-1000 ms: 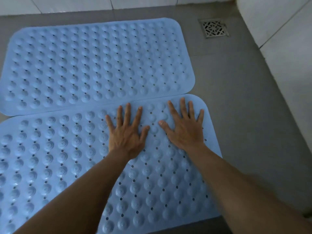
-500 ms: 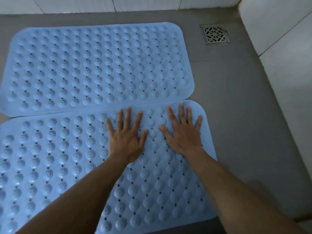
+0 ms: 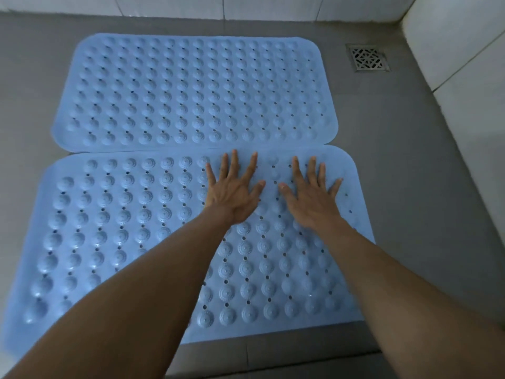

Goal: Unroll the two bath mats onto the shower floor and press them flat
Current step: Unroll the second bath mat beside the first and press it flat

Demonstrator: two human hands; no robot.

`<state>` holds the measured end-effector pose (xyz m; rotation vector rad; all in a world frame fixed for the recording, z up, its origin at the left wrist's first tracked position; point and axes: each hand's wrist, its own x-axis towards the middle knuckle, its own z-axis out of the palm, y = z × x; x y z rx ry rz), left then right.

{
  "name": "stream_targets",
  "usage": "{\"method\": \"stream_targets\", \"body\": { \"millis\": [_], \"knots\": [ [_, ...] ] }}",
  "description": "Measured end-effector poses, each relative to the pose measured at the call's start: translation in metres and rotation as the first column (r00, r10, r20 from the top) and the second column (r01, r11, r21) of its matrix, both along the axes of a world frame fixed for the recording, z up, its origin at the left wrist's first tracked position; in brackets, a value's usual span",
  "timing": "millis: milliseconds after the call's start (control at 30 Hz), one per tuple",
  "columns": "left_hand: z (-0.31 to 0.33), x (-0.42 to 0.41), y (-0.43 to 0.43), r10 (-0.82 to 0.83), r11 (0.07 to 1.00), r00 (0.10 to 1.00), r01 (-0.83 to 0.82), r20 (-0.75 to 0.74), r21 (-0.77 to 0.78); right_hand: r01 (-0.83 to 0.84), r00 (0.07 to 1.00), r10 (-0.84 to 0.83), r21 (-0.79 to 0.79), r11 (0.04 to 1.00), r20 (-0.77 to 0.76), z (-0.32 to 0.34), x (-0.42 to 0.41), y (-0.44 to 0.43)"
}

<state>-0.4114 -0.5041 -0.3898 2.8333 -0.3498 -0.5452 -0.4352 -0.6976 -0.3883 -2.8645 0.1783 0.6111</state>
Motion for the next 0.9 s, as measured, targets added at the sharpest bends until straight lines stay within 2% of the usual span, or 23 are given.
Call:
{"method": "stream_targets", "body": {
  "millis": [167, 500, 667, 900],
  "knots": [
    [0.007, -0.055, 0.068, 0.12, 0.991, 0.981, -0.108, 0.151, -0.085, -0.049, 0.998, 0.045, 0.096, 0.994, 0.045, 0.011, -0.035, 0.068],
    [-0.002, -0.178, 0.242, 0.398, 0.901, 0.914, -0.406, 0.084, 0.154, -0.325, 0.945, 0.326, 0.084, 0.942, 0.009, 0.008, -0.109, 0.209],
    [-0.014, -0.187, 0.26, 0.399, 0.897, 0.91, -0.412, 0.112, 0.157, -0.298, 0.954, 0.298, -0.006, 0.955, 0.033, -0.004, -0.124, 0.243],
    [-0.01, -0.182, 0.259, 0.404, 0.901, 0.909, -0.415, 0.102, 0.131, -0.289, 0.952, 0.295, -0.085, 0.954, 0.076, -0.012, -0.126, 0.248]
  ]
}}
